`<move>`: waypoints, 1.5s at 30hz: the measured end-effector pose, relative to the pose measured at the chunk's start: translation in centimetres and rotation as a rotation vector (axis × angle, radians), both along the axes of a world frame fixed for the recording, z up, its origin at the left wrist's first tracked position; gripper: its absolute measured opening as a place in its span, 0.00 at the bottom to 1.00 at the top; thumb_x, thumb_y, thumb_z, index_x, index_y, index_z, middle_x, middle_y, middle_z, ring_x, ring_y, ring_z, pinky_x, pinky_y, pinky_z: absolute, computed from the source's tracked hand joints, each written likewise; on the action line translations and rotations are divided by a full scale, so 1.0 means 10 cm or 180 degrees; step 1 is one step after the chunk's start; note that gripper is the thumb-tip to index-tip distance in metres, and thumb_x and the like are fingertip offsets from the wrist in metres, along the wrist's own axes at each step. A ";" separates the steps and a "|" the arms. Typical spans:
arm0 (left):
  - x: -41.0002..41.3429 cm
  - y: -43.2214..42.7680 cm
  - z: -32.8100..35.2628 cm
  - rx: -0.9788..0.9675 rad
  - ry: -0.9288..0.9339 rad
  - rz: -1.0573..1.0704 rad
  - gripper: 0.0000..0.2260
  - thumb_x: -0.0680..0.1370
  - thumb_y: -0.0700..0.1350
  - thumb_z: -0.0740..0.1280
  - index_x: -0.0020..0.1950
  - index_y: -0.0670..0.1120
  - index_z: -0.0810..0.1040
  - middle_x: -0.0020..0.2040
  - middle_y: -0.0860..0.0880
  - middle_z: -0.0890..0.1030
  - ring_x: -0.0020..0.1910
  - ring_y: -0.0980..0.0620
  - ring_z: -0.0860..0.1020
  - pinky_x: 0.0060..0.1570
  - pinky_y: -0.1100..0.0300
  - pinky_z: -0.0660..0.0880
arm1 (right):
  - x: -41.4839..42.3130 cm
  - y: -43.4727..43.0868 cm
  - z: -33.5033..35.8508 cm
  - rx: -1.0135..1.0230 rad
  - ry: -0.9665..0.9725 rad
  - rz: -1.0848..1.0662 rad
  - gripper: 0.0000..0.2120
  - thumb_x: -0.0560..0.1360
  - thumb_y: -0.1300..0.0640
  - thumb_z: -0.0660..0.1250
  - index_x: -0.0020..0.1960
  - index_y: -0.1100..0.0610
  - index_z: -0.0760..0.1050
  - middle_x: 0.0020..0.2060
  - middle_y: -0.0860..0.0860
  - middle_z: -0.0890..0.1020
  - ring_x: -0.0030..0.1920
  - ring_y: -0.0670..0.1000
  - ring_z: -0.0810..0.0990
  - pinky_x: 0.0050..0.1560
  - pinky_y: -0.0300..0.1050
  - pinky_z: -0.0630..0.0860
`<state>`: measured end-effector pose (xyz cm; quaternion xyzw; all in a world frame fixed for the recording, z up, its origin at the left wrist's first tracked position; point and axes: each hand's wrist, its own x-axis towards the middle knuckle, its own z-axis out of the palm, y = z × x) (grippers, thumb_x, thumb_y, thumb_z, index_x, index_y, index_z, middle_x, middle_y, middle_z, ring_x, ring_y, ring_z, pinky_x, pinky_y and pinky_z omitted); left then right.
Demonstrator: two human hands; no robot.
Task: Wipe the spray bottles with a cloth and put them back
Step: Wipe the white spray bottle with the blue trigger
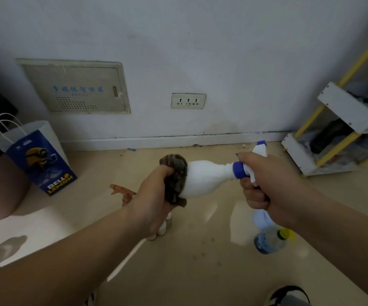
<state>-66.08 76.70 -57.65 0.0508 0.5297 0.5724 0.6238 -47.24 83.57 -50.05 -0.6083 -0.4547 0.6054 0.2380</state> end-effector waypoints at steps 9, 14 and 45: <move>0.05 -0.06 0.27 -0.0016 -0.0248 0.0184 0.19 0.81 0.56 0.64 0.61 0.44 0.83 0.56 0.43 0.87 0.57 0.41 0.84 0.56 0.46 0.81 | 0.02 -0.09 0.09 0.0198 0.0295 0.0022 0.13 0.81 0.50 0.64 0.42 0.57 0.69 0.24 0.52 0.67 0.21 0.48 0.59 0.23 0.37 0.58; 0.18 -0.13 0.23 -0.0559 0.1119 0.0282 0.14 0.82 0.57 0.63 0.62 0.51 0.77 0.58 0.42 0.79 0.55 0.40 0.80 0.62 0.39 0.79 | -0.04 -0.16 -0.01 0.0600 0.0021 -0.0111 0.11 0.80 0.50 0.65 0.45 0.57 0.72 0.28 0.54 0.70 0.20 0.47 0.62 0.22 0.37 0.60; 0.23 -0.32 0.33 0.1740 0.4591 -0.2170 0.14 0.78 0.56 0.67 0.61 0.60 0.69 0.54 0.61 0.72 0.52 0.62 0.72 0.47 0.65 0.69 | -0.08 -0.29 0.17 0.0198 -0.0198 0.0368 0.17 0.80 0.44 0.66 0.44 0.55 0.68 0.22 0.49 0.68 0.20 0.46 0.60 0.22 0.36 0.58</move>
